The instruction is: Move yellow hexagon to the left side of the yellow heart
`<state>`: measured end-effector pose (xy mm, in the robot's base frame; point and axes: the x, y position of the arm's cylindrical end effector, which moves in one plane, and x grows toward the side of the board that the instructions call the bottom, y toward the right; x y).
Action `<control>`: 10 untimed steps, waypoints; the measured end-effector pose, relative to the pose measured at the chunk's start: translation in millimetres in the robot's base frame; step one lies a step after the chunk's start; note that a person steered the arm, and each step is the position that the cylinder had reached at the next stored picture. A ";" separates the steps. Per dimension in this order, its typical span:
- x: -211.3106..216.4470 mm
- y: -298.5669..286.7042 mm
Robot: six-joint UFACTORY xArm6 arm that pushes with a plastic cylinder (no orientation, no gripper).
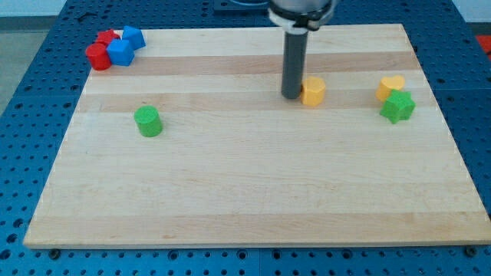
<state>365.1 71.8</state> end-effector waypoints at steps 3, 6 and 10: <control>-9.6 -9.8; -2.5 29.2; 28.9 44.6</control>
<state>394.0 116.4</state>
